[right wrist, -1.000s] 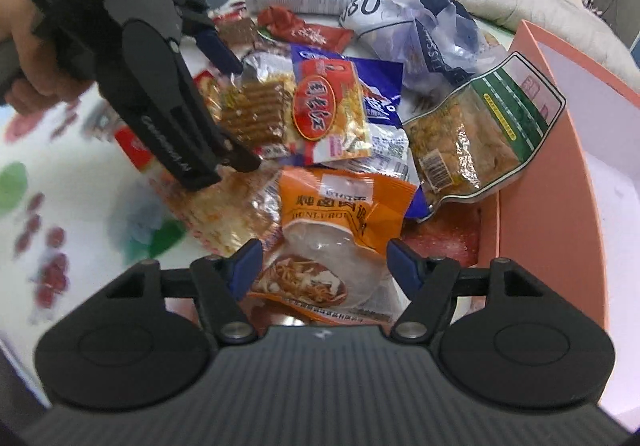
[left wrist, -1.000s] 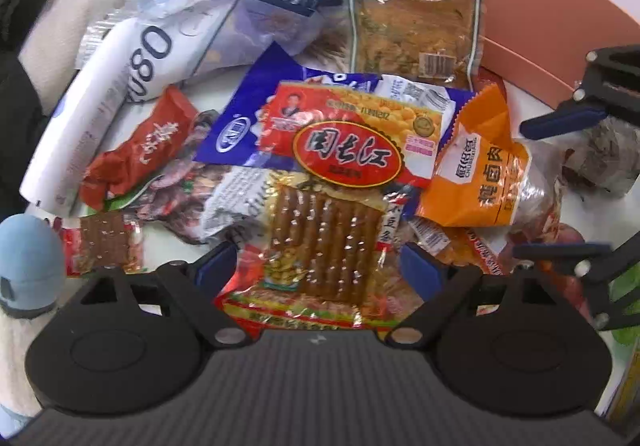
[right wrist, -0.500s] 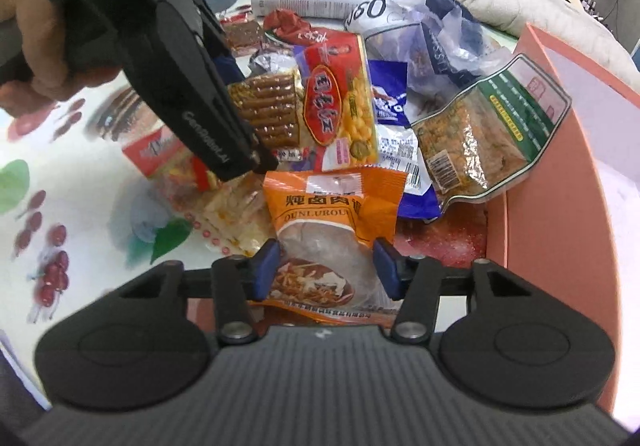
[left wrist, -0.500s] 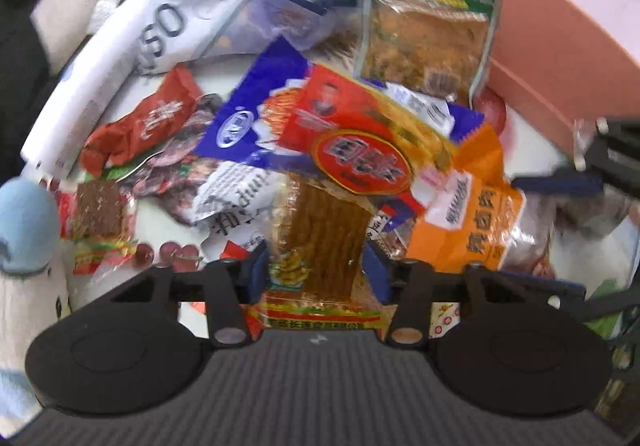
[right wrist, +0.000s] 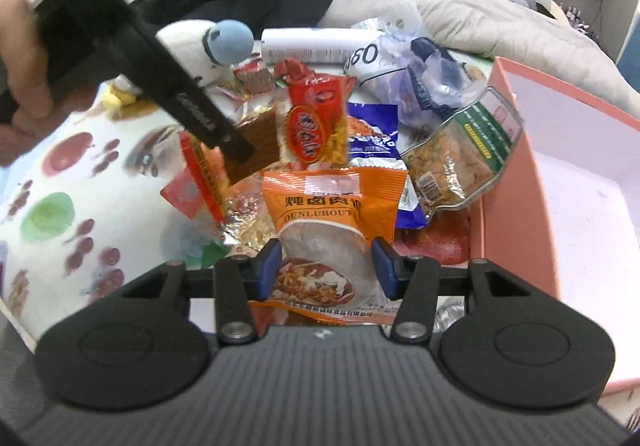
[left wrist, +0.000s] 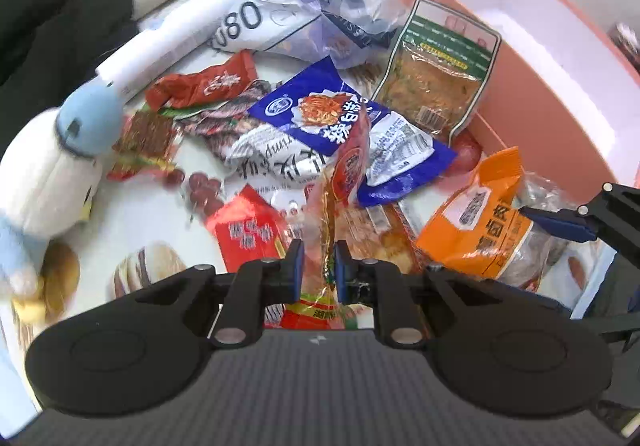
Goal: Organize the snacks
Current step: 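Close the right gripper on the orange bag while the left gripper grasps the strip packet, then carry the orange bag with the right gripper into the pink box while the left carries the strip packet, then open both grippers to drop the snacks into the pink box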
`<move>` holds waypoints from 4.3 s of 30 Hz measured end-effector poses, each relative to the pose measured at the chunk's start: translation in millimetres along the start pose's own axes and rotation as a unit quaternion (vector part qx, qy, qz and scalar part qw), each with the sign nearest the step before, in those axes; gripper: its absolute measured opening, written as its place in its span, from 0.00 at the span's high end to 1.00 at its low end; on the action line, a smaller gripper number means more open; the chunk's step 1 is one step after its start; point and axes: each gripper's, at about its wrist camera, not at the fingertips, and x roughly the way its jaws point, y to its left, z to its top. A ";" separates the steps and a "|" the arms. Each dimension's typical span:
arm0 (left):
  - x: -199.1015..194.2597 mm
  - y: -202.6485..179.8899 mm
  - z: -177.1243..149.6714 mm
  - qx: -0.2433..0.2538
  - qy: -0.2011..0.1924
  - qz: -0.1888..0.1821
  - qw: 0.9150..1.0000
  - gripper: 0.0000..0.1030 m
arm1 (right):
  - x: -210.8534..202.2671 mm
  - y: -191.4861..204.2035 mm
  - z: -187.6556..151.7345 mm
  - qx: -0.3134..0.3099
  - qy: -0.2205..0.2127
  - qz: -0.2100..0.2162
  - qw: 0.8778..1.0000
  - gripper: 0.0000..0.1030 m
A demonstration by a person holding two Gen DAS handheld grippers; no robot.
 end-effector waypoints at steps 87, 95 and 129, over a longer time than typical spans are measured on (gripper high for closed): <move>-2.0 -240.7 140.5 -0.104 -0.117 -0.080 0.985 0.82 | -91.4 -252.4 -24.3 0.212 -0.069 -0.076 0.972 0.49; 19.0 -233.3 138.4 -0.110 -0.096 -0.074 0.986 0.77 | -63.6 -263.4 -29.5 0.226 -0.040 -0.070 0.971 0.48; -177.9 -242.6 -24.3 -0.106 -0.218 -0.063 0.968 0.51 | -205.6 -168.5 -60.2 0.234 -0.135 -0.065 0.961 0.07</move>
